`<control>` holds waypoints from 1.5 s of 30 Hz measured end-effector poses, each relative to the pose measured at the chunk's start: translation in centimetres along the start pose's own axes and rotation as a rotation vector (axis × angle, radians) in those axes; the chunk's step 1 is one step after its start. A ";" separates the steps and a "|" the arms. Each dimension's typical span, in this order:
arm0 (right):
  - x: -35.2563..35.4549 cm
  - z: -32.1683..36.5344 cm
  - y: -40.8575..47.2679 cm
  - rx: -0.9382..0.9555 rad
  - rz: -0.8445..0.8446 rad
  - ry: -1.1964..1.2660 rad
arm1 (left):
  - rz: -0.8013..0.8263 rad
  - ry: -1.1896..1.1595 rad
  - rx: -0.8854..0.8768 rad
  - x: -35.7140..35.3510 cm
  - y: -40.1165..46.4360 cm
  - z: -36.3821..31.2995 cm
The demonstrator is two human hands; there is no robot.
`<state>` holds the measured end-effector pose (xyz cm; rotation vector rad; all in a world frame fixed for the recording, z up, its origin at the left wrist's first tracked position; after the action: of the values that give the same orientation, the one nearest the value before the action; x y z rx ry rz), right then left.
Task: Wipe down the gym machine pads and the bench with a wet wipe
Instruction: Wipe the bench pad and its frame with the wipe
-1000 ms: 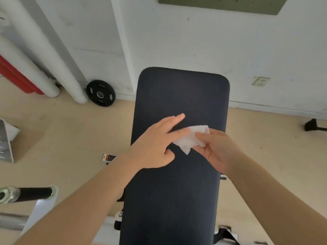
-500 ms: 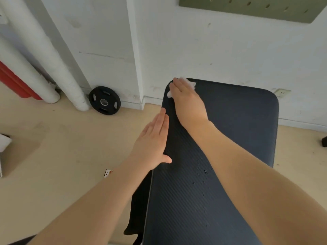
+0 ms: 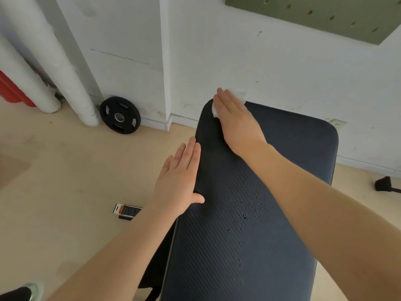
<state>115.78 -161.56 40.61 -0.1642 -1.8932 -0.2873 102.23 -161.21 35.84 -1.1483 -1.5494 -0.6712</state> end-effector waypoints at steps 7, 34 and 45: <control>-2.6 2.5 -9.2 0.061 -0.042 0.062 | 0.033 0.028 0.039 0.3 0.0 -0.5; -2.4 -8.0 -5.9 -0.266 -0.157 0.108 | 0.054 0.254 0.154 0.9 -0.5 -2.7; -4.2 -6.9 -12.8 -0.185 -0.066 0.224 | 0.147 0.118 0.085 0.0 1.3 -8.2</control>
<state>120.23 -175.70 37.30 -0.1862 -1.6515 -0.5051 106.80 -167.83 38.10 -1.1265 -1.3665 -0.5592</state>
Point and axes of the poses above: each hand's wrist, its own y-axis towards the middle knuckle, its own x-axis out of the back of the hand, z = x × y, the point moved 6 cm from there along y, towards the middle knuckle, and after that the axes turned 6 degrees about -x, right-handed, at the moved point
